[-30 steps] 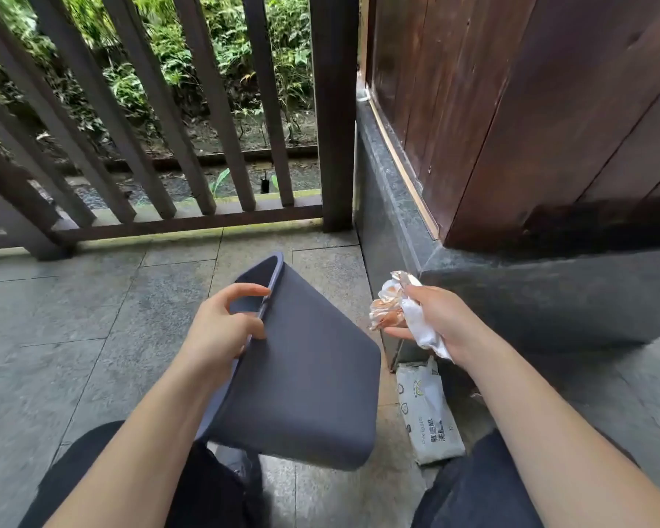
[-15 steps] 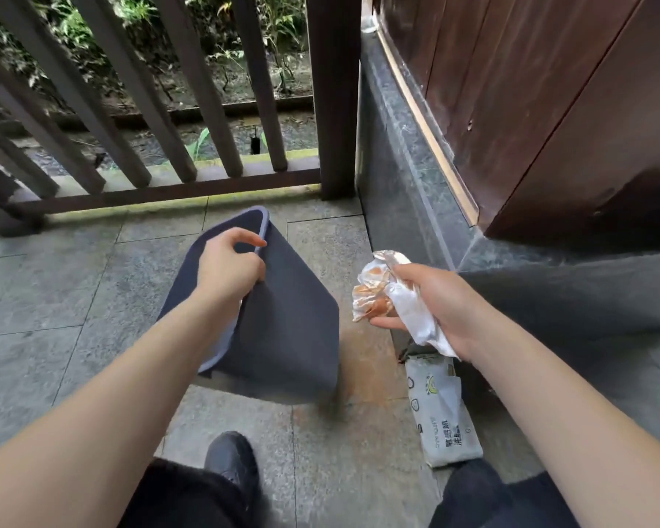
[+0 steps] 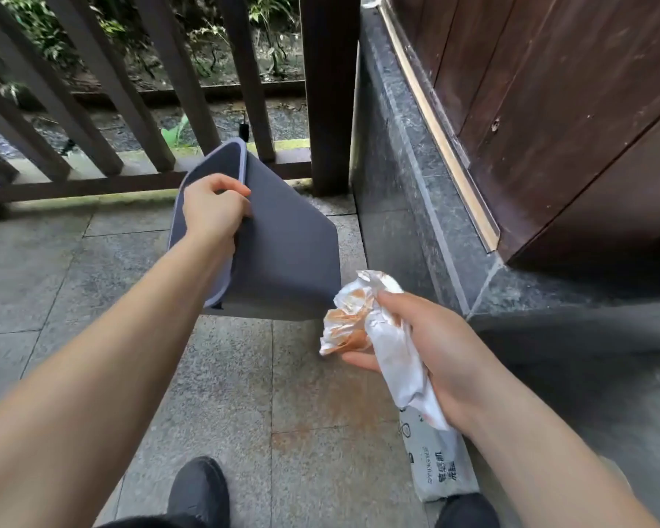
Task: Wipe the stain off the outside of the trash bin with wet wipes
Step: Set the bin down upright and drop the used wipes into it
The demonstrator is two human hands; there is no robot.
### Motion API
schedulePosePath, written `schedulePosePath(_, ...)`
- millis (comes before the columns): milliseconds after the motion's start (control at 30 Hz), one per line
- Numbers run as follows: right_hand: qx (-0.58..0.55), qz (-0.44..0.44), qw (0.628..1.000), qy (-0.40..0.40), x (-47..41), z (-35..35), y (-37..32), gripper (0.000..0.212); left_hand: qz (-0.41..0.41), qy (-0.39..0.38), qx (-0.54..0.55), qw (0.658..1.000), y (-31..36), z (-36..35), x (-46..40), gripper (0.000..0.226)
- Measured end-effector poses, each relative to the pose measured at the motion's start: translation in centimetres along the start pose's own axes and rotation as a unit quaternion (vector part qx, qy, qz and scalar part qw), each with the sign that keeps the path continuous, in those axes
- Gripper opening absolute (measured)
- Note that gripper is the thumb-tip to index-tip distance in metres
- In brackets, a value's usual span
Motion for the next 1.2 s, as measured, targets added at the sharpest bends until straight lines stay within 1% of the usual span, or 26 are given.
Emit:
schedulePosePath(67,-0.008,-0.001,1.0,0.001,-0.3,0.6,0.2,0.029,0.011,0.013,0.019,1.0,-0.7,-0.4,-0.8,0.026)
schedulePosePath(133,-0.021,-0.002,0.999,0.024,-1.0,1.9,0.2,0.021,0.016,0.013,0.022,1.0,-1.6,-1.1,-1.3,0.026)
schedulePosePath(233,-0.022,0.002,0.999,0.032,-2.1,3.0,0.3,0.029,0.043,0.024,0.021,0.999,-3.7,-1.8,-1.9,0.027)
schedulePosePath(267,-0.019,0.004,0.999,0.031,-2.3,3.0,0.4,0.028,0.053,0.03,0.016,0.998,-4.4,-2.0,-1.9,0.027)
schedulePosePath(367,-0.019,0.011,1.0,0.022,-2.7,2.6,0.9,0.023,0.068,0.048,0.008,0.996,-6.4,-2.5,-2.0,0.029)
schedulePosePath(433,-0.017,0.014,0.999,0.023,-2.8,2.3,0.9,0.015,0.065,0.056,-0.003,0.996,-7.1,-2.8,-1.9,0.029)
schedulePosePath(467,-0.013,0.014,1.0,0.024,-2.8,2.4,1.0,0.009,0.059,0.056,-0.01,0.997,-7.2,-3.0,-1.9,0.029)
schedulePosePath(533,-0.008,0.016,0.999,0.028,-2.8,2.6,1.0,0.012,0.037,0.047,-0.026,0.998,-6.9,-3.8,-1.7,0.029)
schedulePosePath(633,0.003,0.011,0.999,0.038,-2.9,3.1,1.1,0.014,-0.015,-0.007,-0.072,0.997,-6.1,-5.7,-1.0,0.029)
schedulePosePath(700,0.011,0.006,0.999,0.043,-2.8,3.0,1.0,0.015,-0.05,-0.044,-0.129,0.989,-5.8,-7.2,-0.1,0.03)
schedulePosePath(767,0.018,0.009,0.999,0.039,-2.7,2.7,0.9,0.007,-0.092,-0.075,-0.188,0.975,-5.4,-8.6,1.2,0.034)
schedulePosePath(833,0.02,0.016,0.999,0.041,-2.7,2.7,0.6,0.012,-0.131,-0.109,-0.209,0.963,-5.2,-9.9,2.2,0.036)
schedulePosePath(900,0.033,0.018,0.998,0.047,-2.5,2.9,0.5,0.018,-0.169,-0.163,-0.251,0.939,-5.4,-11.4,3.2,0.037)
schedulePosePath(933,0.043,0.018,0.998,0.051,-2.3,3.0,0.4,0.02,-0.193,-0.204,-0.286,0.916,-5.6,-12.3,3.9,0.041)
schedulePosePath(1000,0.075,0.022,0.996,0.047,-1.8,3.1,0.3,0.016,-0.236,-0.284,-0.357,0.858,-6.4,-13.7,5.5,0.057)
schedulePosePath(1033,0.092,0.023,0.994,0.045,-1.5,3.1,0.2,0.018,-0.244,-0.311,-0.377,0.838,-6.9,-13.9,6.2,0.066)
schedulePosePath(1133,0.127,0.021,0.991,0.047,-0.9,2.9,0.1,0.018,-0.249,-0.391,-0.391,0.795,-8.8,-13.8,8.3,0.084)
schedulePosePath(1200,0.15,0.027,0.987,0.05,-0.8,2.6,-0.2,0.018,-0.255,-0.442,-0.415,0.753,-10.4,-13.0,9.5,0.093)
Point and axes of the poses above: each hand's wrist, its own x-axis away from the middle knuckle, its own z-axis out of the back of the hand, y = z × x, the point moved 8 cm from there along -x, towards the middle knuckle, and after that the axes turned 1 degree about -z, right-handed, at the moved point
